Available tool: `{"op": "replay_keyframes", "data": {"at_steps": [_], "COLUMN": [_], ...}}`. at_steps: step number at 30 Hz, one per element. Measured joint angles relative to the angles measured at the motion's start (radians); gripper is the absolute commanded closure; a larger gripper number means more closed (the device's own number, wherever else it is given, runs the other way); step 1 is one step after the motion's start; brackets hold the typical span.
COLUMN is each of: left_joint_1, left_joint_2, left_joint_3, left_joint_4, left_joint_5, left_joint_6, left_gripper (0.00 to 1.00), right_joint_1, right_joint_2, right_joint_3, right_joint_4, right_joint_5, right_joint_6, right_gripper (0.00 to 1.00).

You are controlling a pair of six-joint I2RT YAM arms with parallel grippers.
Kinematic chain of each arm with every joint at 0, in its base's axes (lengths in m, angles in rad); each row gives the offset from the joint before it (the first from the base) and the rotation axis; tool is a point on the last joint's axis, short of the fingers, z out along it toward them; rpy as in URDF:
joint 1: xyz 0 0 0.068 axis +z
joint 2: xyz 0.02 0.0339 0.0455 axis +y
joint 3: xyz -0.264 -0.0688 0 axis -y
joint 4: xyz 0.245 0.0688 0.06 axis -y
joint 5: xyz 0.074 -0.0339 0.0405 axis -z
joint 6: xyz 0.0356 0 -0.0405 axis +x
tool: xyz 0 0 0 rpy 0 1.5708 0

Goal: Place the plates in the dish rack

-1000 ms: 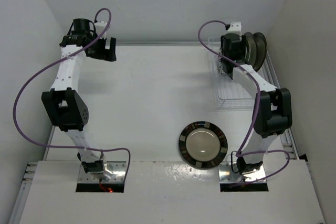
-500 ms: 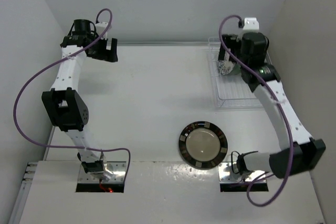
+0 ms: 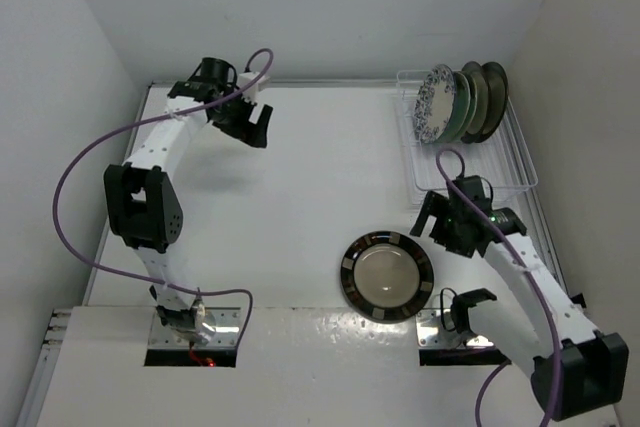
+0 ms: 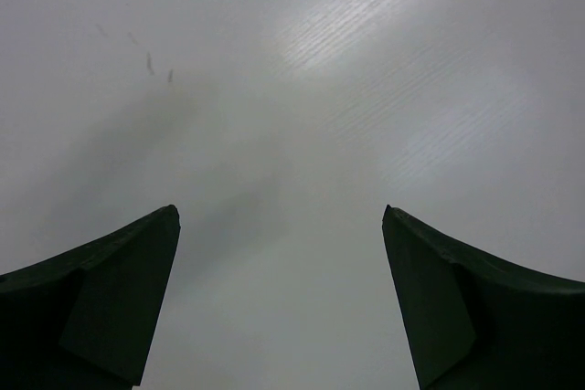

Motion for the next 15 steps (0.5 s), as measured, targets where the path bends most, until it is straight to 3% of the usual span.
{"op": "replay_keyframes", "data": {"at_steps": [9, 11, 15], "left_joint_1": [-0.063, -0.063, -0.062], "left_joint_2": [-0.008, -0.014, -0.039], "left_joint_3": [-0.04, -0.044, -0.054], "left_joint_4": [-0.001, 0.0, -0.002], "left_joint_5": [-0.001, -0.003, -0.006], "left_joint_6": [0.017, 0.019, 0.022], "left_gripper": [0.03, 0.03, 0.03], "right_joint_1": [0.0, 0.0, -0.001], "right_joint_2": [0.148, 0.169, 0.216], "right_joint_3": [-0.251, -0.282, -0.283], "right_joint_4": [0.089, 0.122, 0.157], "right_joint_5": [-0.066, -0.094, -0.178], "right_joint_6": [0.095, 0.099, 0.093], "right_gripper": [0.03, 0.07, 0.38]}}
